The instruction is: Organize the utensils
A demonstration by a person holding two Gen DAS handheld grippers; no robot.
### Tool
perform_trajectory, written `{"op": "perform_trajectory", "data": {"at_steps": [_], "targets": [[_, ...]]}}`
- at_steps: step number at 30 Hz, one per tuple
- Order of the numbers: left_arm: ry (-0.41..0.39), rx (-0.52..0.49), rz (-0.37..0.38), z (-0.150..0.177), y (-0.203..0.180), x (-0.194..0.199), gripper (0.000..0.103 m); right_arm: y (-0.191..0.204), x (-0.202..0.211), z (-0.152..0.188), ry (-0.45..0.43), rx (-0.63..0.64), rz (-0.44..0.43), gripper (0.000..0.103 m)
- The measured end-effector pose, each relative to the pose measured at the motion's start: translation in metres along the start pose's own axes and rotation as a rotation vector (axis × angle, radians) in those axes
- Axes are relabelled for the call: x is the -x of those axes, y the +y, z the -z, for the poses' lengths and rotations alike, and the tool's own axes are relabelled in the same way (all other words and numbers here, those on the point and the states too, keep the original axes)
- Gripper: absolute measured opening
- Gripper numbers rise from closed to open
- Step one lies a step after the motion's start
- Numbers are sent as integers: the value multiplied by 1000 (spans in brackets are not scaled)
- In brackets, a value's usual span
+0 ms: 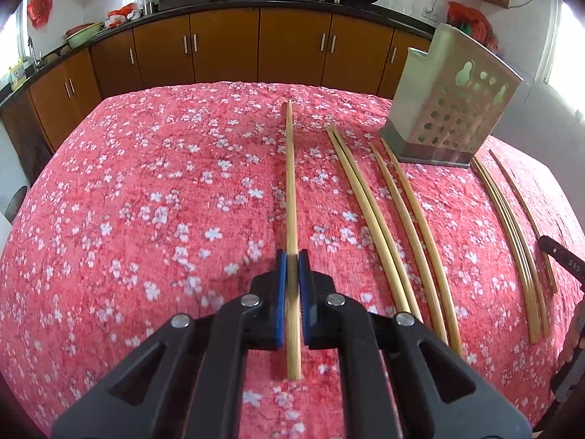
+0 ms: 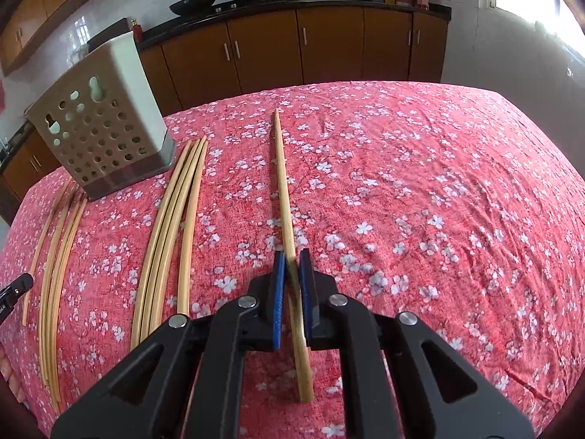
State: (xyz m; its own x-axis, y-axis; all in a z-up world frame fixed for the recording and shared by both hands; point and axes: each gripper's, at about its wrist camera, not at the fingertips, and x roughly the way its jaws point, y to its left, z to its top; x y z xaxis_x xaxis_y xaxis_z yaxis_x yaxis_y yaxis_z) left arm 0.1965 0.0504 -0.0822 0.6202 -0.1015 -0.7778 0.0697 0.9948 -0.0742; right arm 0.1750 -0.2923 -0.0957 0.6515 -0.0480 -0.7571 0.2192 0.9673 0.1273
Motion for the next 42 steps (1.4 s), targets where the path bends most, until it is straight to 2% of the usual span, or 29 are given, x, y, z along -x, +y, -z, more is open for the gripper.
{"op": "perform_trajectory", "data": {"at_steps": [10, 12, 15, 21, 24, 25, 27, 28, 29, 31, 36, 39, 41, 42], "targets": [[2, -22, 1, 8, -3, 9, 8, -2, 14, 13, 1, -3, -19, 8], [0, -22, 1, 7, -2, 11, 8, -4, 26, 12, -34, -9, -30, 8], [-49, -15, 7, 2, 2, 29, 8, -6, 46, 5, -103, -7, -38, 8], [-207, 18, 21, -26, 11, 80, 8, -11, 86, -13, -234, -25, -64, 8], [-256, 14, 16, -38, 11, 94, 8, -12, 90, -18, -233, 8, -64, 8], [-259, 12, 11, -40, 11, 95, 8, -12, 86, -17, -215, 16, -59, 9], [-255, 11, 7, -39, 11, 94, 8, -14, 70, -10, -152, 26, -54, 24], [-247, 14, 8, -37, 12, 92, 8, -14, 65, -8, -134, 27, -47, 39], [-238, 18, 8, -35, 12, 90, 8, -17, 58, -2, -113, 29, -32, 42], [-220, 23, 8, -30, 13, 84, 8, -21, 48, 3, -92, 29, -3, 42], [-196, 32, 11, -22, 14, 76, 8, -40, 27, 8, -33, -3, 28, 39], [-194, 32, 12, -20, 14, 75, 8, -46, 18, 13, 15, 0, 34, 26], [-194, 34, 13, -20, 14, 75, 8, -43, 18, 17, 4, 26, 44, 10], [-195, 34, 13, -20, 14, 75, 8, -42, 19, 18, 4, 36, 36, 9]]}}
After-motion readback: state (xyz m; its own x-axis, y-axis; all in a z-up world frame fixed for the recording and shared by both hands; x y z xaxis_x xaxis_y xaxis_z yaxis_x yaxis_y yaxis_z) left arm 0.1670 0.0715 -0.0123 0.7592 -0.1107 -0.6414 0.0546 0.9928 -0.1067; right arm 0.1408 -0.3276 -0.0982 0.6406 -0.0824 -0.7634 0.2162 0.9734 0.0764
